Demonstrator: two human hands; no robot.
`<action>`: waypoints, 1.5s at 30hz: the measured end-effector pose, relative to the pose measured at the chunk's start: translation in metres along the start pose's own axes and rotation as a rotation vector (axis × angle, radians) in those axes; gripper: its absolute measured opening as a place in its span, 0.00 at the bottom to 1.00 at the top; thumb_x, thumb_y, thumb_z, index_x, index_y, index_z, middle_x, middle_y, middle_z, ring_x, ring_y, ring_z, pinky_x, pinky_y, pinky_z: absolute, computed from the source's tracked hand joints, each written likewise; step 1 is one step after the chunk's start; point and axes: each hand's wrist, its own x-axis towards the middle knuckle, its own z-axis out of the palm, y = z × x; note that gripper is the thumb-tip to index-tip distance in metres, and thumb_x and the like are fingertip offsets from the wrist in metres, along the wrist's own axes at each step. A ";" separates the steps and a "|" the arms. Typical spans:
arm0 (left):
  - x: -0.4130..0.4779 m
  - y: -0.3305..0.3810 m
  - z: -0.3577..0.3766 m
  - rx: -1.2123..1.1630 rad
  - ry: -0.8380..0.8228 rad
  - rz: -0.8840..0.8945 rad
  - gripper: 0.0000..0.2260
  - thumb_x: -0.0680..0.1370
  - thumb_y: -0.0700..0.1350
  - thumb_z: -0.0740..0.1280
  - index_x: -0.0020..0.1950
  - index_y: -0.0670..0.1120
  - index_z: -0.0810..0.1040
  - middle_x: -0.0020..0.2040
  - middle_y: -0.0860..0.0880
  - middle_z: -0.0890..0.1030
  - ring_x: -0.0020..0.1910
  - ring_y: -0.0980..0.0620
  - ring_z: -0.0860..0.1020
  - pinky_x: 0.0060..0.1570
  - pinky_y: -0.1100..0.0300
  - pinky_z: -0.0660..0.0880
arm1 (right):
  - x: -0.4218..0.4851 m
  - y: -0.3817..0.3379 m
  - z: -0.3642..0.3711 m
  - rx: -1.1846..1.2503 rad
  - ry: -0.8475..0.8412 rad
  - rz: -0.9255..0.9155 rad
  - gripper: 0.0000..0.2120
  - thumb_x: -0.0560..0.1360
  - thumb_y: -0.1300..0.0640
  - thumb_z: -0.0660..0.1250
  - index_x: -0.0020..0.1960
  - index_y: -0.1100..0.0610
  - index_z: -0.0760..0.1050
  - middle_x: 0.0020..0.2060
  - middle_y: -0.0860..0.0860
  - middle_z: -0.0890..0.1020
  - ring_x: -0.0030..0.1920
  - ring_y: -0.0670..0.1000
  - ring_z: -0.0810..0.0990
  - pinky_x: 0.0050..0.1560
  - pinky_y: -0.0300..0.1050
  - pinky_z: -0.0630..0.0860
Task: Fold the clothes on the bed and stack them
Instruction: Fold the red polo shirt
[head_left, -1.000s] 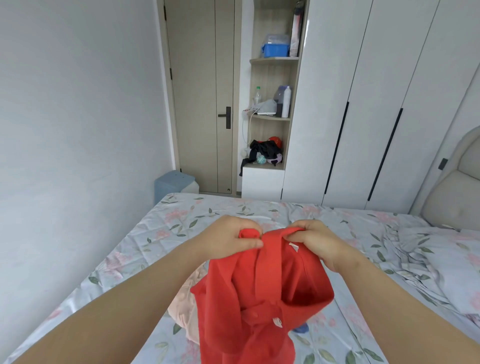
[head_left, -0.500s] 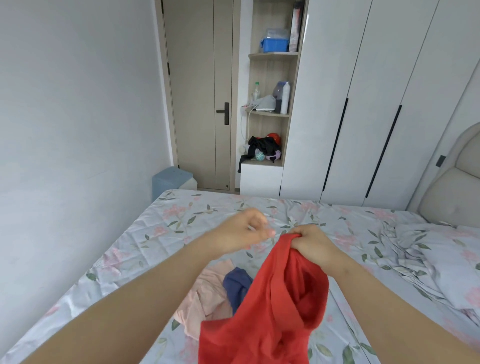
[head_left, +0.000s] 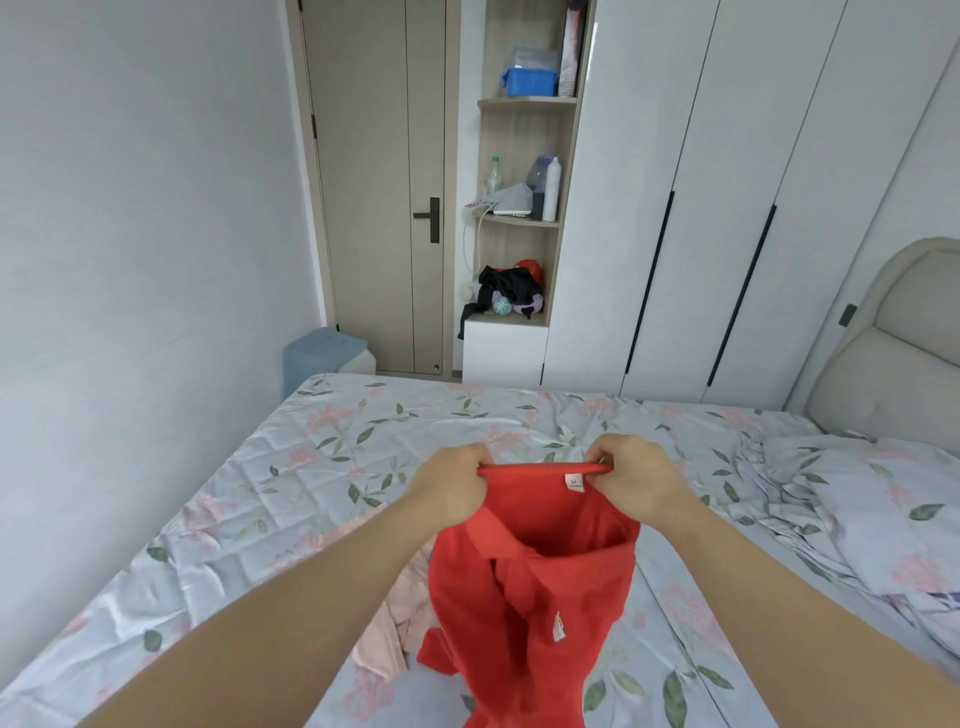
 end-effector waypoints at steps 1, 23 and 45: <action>0.001 -0.001 -0.006 -0.033 0.017 -0.006 0.10 0.78 0.38 0.59 0.55 0.45 0.77 0.54 0.44 0.80 0.54 0.46 0.77 0.48 0.60 0.70 | -0.002 0.002 0.000 -0.074 0.010 0.011 0.13 0.71 0.64 0.62 0.34 0.46 0.71 0.39 0.45 0.77 0.45 0.51 0.78 0.45 0.45 0.76; -0.019 -0.040 -0.087 -0.276 -0.129 0.081 0.08 0.71 0.46 0.75 0.35 0.48 0.78 0.30 0.56 0.76 0.30 0.61 0.73 0.35 0.68 0.71 | -0.032 -0.007 -0.032 0.326 0.158 -0.012 0.20 0.72 0.44 0.68 0.36 0.60 0.70 0.30 0.52 0.72 0.32 0.49 0.69 0.33 0.42 0.63; -0.100 0.076 -0.020 -0.868 0.022 -0.240 0.08 0.82 0.44 0.59 0.43 0.47 0.70 0.45 0.46 0.75 0.33 0.50 0.82 0.26 0.56 0.80 | -0.151 0.118 -0.086 0.225 0.409 0.219 0.04 0.80 0.57 0.61 0.48 0.58 0.71 0.42 0.54 0.74 0.32 0.58 0.80 0.31 0.44 0.74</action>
